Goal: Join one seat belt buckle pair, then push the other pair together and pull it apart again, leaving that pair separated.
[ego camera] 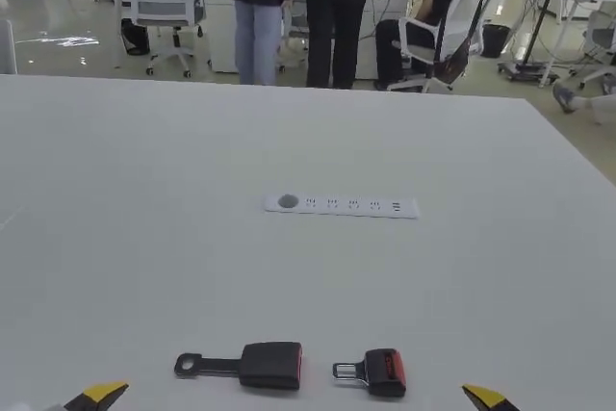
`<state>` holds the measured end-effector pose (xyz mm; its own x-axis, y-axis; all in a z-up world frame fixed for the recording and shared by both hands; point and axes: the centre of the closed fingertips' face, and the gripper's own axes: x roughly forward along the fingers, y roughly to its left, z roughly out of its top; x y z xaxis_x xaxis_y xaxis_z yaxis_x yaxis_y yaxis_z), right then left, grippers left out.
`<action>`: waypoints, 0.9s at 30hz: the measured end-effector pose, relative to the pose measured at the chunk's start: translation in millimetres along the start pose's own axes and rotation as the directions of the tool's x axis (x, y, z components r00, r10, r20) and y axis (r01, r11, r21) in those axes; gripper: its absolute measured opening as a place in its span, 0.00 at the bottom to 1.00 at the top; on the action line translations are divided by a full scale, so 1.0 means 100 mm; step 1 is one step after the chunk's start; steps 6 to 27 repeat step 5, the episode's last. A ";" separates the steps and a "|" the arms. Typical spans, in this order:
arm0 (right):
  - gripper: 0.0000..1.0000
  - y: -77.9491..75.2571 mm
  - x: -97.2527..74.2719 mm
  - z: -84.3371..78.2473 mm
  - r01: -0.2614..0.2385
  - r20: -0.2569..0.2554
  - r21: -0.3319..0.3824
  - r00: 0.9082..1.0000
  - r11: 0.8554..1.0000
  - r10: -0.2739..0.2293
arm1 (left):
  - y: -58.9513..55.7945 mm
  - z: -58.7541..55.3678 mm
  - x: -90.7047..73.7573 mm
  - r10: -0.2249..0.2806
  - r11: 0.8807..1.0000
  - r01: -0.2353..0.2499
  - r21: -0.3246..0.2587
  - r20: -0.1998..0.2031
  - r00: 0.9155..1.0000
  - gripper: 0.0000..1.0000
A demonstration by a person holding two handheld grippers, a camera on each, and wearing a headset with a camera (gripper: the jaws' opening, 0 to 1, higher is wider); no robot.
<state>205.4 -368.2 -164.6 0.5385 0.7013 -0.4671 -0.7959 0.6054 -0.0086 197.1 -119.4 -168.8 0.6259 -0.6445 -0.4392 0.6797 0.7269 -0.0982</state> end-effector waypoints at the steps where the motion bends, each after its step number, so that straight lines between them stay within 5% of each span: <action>1: 0.99 0.00 0.00 0.00 0.000 0.001 0.000 1.000 1.000 0.000 | -0.01 0.02 0.00 -0.001 1.000 0.001 -0.002 0.007 1.000 1.00; 27: 0.99 -0.01 0.00 -0.01 0.002 0.004 0.001 1.000 1.000 -0.002 | -0.03 0.05 0.00 -0.002 1.000 0.002 0.004 0.017 1.000 1.00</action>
